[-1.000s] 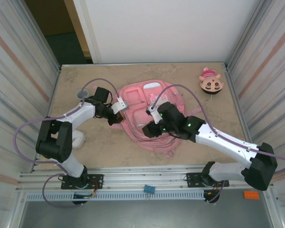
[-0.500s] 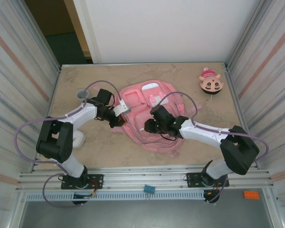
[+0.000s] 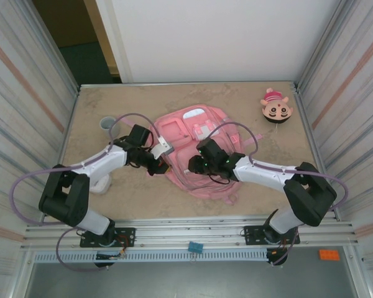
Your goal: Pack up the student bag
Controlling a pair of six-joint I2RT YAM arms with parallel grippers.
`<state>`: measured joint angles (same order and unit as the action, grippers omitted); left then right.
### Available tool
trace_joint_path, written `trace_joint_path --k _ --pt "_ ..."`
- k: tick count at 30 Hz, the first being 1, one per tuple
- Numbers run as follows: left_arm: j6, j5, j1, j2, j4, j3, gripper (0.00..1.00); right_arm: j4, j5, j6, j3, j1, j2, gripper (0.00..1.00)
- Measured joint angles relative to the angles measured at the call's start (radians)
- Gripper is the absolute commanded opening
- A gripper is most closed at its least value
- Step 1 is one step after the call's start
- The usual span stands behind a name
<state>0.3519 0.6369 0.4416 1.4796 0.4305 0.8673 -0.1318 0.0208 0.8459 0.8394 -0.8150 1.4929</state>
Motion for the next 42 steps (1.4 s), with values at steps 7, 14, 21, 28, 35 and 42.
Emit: trace_joint_path --k 7,14,21,28,35,42 --pt "-0.161 -0.029 0.131 -0.024 -0.081 -0.039 0.00 0.024 0.049 -0.043 0.000 0.042 -0.007 0.37" --pt "-0.268 -0.071 0.253 -0.018 -0.130 -0.043 0.00 0.055 0.106 -0.046 0.000 0.042 -0.018 0.51" --pt "-0.320 -0.100 0.268 -0.023 -0.183 -0.078 0.00 -0.156 0.095 -0.004 -0.003 0.090 -0.266 0.65" --pt "-0.324 -0.130 0.269 -0.023 -0.192 -0.093 0.00 -0.362 0.118 0.157 -0.166 0.243 -0.575 0.68" --pt "-0.330 -0.133 0.272 -0.023 -0.198 -0.093 0.00 -0.377 0.129 0.315 -0.373 0.261 -0.702 0.58" --pt "-0.342 -0.133 0.303 -0.023 -0.208 -0.093 0.00 -0.157 0.167 0.396 -0.449 0.279 -0.599 0.38"
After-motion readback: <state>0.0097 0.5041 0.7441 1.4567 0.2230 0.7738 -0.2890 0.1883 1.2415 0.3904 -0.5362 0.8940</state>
